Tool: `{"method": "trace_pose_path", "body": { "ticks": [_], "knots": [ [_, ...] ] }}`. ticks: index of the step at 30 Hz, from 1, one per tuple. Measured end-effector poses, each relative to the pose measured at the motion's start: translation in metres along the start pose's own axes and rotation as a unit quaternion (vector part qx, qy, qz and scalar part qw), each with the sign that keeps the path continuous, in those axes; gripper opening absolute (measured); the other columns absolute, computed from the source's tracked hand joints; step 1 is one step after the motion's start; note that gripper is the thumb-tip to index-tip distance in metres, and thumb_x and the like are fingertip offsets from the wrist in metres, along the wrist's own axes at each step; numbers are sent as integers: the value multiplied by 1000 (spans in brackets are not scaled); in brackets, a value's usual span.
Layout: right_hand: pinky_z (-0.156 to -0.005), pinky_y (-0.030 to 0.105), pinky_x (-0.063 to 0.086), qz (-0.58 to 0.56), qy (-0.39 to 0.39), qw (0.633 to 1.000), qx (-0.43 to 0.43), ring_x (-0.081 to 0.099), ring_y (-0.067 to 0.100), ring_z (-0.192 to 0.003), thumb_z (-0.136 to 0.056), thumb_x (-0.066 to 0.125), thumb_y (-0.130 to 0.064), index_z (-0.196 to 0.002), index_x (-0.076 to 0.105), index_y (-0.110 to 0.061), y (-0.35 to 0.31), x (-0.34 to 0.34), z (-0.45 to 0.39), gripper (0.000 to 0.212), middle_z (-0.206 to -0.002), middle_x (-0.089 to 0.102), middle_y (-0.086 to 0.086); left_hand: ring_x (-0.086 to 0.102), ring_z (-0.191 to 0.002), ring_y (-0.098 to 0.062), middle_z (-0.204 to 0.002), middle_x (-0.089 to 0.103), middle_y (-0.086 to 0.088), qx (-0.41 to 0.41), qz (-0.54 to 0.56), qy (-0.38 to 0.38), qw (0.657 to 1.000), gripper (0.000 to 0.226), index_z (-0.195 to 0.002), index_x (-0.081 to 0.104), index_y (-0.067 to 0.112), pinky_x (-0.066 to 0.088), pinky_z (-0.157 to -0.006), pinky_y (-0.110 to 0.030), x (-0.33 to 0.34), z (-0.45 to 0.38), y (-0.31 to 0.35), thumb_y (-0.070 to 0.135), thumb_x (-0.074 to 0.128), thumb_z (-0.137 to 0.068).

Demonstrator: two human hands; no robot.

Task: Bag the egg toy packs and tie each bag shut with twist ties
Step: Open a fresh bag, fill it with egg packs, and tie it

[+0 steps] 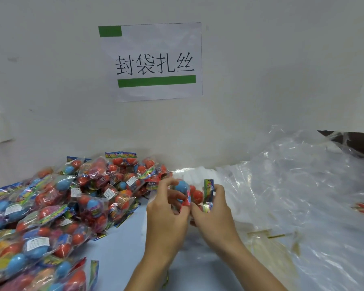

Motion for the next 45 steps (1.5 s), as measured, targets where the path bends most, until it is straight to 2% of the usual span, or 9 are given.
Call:
{"method": "trace_pose_path", "body": {
  "ticks": [4,9,14,18,20,22,26,34,45],
  "knots": [
    [-90,54,58,-136,-82,985,61,75,20,-93,-94,69,-29,-116,59,-23,1,15,4,25,-103,75,2,70,-81,-5,-87,72,13,-25,95,-38,994,9,-97,65,29,56,-66,-20,8,2,1,23,59,-98],
    [-74,46,64,-157,-19,985,63,75,26,-81,-95,68,-20,-110,61,-13,3,4,0,17,-94,75,12,73,-90,-13,-99,73,11,-31,145,-90,985,24,-112,57,27,58,-75,-28,21,9,7,30,42,-95],
    [-51,32,58,-152,43,985,68,73,14,-62,-101,56,-8,-96,64,-15,11,-13,-7,12,-87,74,9,72,-80,-17,-104,60,11,-27,165,18,986,28,-107,52,25,60,-63,-27,2,4,9,-2,49,-99],
    [-49,33,59,-116,17,991,62,76,19,-71,-101,55,-7,-95,65,-17,10,-5,-6,15,-90,74,9,54,-96,3,-108,55,8,-34,2,116,993,25,-111,55,27,44,-69,-5,-26,-3,-2,18,68,-91],
    [-55,39,61,-100,2,994,51,76,21,-75,-101,56,-7,-98,66,-19,8,-2,-6,16,-91,75,9,56,-98,3,-111,58,9,-152,43,60,986,50,-123,52,23,44,-75,-7,-18,-4,-31,40,77,-83],
    [-65,45,63,-95,-14,995,40,76,23,-79,-100,57,-6,-99,67,-22,5,0,-4,19,-91,77,6,69,-93,-9,-102,70,5,-248,132,-1,960,65,-120,58,17,56,-83,-28,-2,0,-51,50,84,-71],
    [-61,39,61,-140,-51,988,31,76,27,-82,-97,56,4,-106,67,-20,-3,4,-2,28,-96,76,10,75,-83,-23,-89,77,-5,-292,192,-29,937,53,-103,71,15,61,-82,-48,10,4,-61,53,82,-69],
    [-63,39,60,-223,-113,966,62,74,28,-78,-93,57,10,-116,63,-8,-10,13,3,30,-95,76,16,75,-82,-25,-91,77,-8,-289,258,-11,922,59,-103,70,14,60,-66,-38,9,4,-51,55,75,-61],
    [-68,49,62,-83,-17,996,42,73,31,-74,-96,66,-15,-84,75,-5,-14,-10,-1,18,-81,74,18,74,-79,-21,-89,78,-5,-277,218,-84,932,76,-106,70,11,51,-56,-28,13,2,-54,64,79,-53]
  ]
}}
Point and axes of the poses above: each hand's wrist, its own z-axis away from the middle knuckle, its own x-axis out of the palm, y = z × x, the point moved 9 cm from there along -z, towards the middle knuckle
